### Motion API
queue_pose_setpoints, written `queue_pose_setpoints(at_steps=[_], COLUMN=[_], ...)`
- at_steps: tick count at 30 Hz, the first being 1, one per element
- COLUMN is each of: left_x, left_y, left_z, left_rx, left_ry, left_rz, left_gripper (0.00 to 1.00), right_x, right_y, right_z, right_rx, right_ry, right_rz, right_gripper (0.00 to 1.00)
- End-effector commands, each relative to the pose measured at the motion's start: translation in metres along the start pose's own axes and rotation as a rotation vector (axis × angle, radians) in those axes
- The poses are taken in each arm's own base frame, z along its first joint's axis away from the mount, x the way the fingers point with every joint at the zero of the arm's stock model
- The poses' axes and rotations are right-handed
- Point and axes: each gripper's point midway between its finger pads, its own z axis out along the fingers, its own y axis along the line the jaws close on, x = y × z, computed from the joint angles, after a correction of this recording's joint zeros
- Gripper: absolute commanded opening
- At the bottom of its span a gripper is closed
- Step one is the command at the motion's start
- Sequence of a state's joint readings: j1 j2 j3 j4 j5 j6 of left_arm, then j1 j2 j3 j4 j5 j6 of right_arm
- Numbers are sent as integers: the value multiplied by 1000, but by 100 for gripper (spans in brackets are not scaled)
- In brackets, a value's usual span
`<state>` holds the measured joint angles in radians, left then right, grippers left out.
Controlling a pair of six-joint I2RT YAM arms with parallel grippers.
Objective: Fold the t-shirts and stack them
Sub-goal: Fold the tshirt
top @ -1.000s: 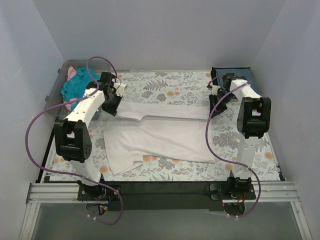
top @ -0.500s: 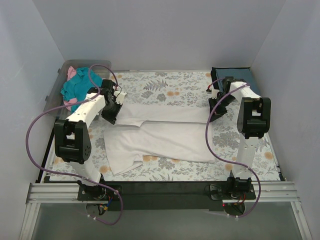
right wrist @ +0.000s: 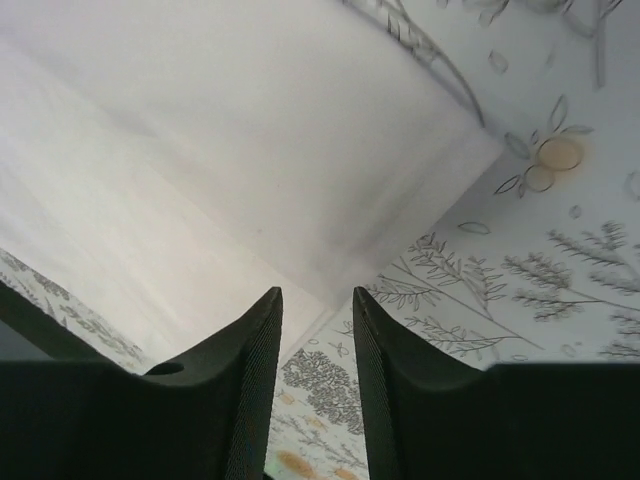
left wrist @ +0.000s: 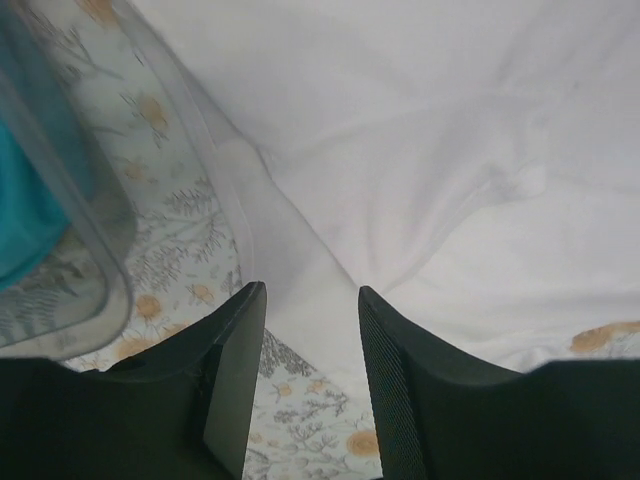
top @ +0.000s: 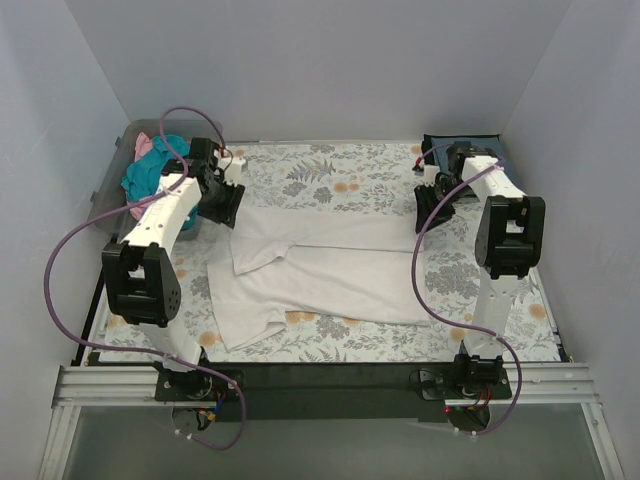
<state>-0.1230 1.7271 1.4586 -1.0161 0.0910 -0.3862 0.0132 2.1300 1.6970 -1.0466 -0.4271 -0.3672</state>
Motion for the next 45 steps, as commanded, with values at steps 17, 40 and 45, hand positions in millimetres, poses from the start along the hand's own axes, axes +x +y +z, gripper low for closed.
queue_pose_setpoints(at_steps=[17, 40, 45], left_x=[-71, -157, -146], left_y=[3, 9, -29], left_z=[71, 88, -12], left_rx=[88, 233, 369], left_ry=[-166, -235, -348], left_rz=[-159, -161, 10], left_gripper=[34, 42, 66], right_x=[-66, -169, -140], right_y=[0, -24, 44], right_z=[14, -19, -71], right_rx=[72, 228, 203], right_ry=[-120, -351, -383], right_rz=[-65, -256, -457], right_gripper=[17, 52, 84])
